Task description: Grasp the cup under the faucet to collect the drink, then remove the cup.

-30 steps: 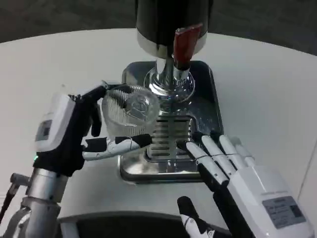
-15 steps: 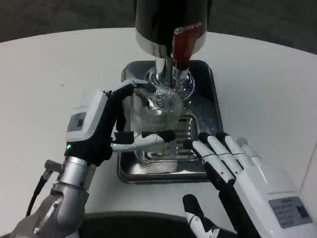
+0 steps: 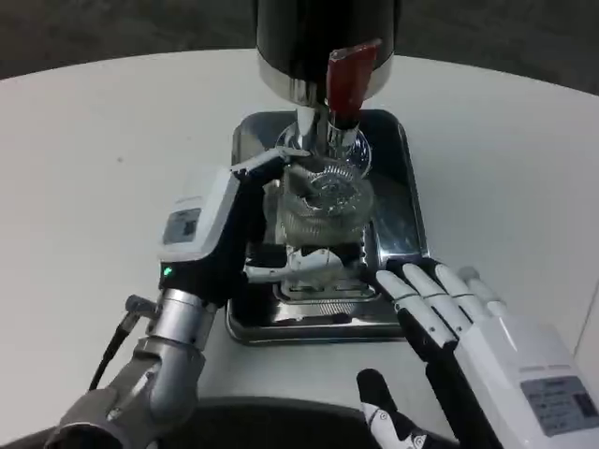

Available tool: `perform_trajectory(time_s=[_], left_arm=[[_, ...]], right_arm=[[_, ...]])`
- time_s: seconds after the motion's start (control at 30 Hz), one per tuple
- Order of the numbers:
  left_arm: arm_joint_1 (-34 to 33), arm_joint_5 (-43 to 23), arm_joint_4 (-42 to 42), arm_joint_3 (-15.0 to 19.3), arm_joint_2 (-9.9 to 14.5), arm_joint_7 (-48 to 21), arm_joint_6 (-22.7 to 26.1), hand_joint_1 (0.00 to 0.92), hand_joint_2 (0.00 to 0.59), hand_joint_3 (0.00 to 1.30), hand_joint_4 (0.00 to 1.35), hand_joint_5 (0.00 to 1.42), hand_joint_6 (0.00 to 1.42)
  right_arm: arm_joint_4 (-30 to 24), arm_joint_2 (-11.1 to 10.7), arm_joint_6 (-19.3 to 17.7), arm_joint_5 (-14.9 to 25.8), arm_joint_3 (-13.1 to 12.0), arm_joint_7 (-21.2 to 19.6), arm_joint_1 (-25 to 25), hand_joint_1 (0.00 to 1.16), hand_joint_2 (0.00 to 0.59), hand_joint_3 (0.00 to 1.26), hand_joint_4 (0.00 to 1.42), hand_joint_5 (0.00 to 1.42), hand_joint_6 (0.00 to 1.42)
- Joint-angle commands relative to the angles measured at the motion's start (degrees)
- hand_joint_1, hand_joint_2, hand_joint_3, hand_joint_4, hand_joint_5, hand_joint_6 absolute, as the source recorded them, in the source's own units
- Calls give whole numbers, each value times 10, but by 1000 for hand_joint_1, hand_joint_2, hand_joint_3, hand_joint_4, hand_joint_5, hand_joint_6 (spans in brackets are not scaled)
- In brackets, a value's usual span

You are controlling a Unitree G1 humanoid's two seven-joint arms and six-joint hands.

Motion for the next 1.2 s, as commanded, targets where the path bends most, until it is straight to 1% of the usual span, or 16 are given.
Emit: perform_trajectory(time_s=[0.03,0.17,0.33,0.37,0.47,0.53,0.6,0.7,0.73,0.83,0.93,1.07,1.13,1.2], left_arm=[[-9,1,14,-12,-4,13,10,642,64,1001,1089,1251,1416],[-8,3,19,-21,0,16,15,636,67,992,1078,1240,1397],[-4,6,19,-27,4,23,20,624,75,907,951,1120,1279],[-3,6,18,-28,5,24,20,620,75,881,906,1089,1235],[1,6,17,-31,6,26,23,596,84,748,734,959,1097],[3,6,16,-34,7,27,26,568,93,655,646,884,1001],[3,5,16,-36,7,25,27,522,102,552,561,837,974],[4,1,16,-36,7,22,25,463,99,414,459,797,917],[5,-3,15,-35,6,22,24,446,90,360,424,781,900],[6,-8,12,-33,7,20,21,424,84,248,332,713,832],[6,-10,11,-32,7,17,17,403,88,205,306,698,802],[11,-18,2,-29,10,18,5,327,58,179,273,656,722],[16,-24,-5,-27,13,18,-1,274,47,178,266,646,713],[32,-35,-25,-17,21,19,-16,232,43,178,266,638,691]], right_arm=[[-5,4,-1,1,-2,-4,12,523,517,156,103,82,77],[-7,6,-1,3,-2,-4,17,524,517,164,106,94,81],[-9,8,0,5,-2,-4,20,524,517,165,119,105,94],[-9,9,0,5,-2,-3,21,524,517,165,119,108,95],[-11,12,1,5,-1,-3,24,524,517,165,119,109,96],[-13,14,1,6,-2,-1,27,524,517,171,119,118,105],[-14,15,1,6,-2,0,29,524,517,173,119,122,108],[-15,18,2,7,-3,3,31,524,517,175,128,132,111],[-15,19,3,8,-3,5,31,524,517,175,128,133,111],[-16,21,5,14,-6,8,33,524,517,175,129,145,124],[-16,21,5,16,-9,9,34,524,517,175,135,165,139],[-16,22,5,18,-9,8,36,524,517,186,139,172,154],[-16,22,4,19,-8,7,37,524,517,186,140,172,155],[-15,22,3,19,-8,6,37,524,517,187,141,172,157]])
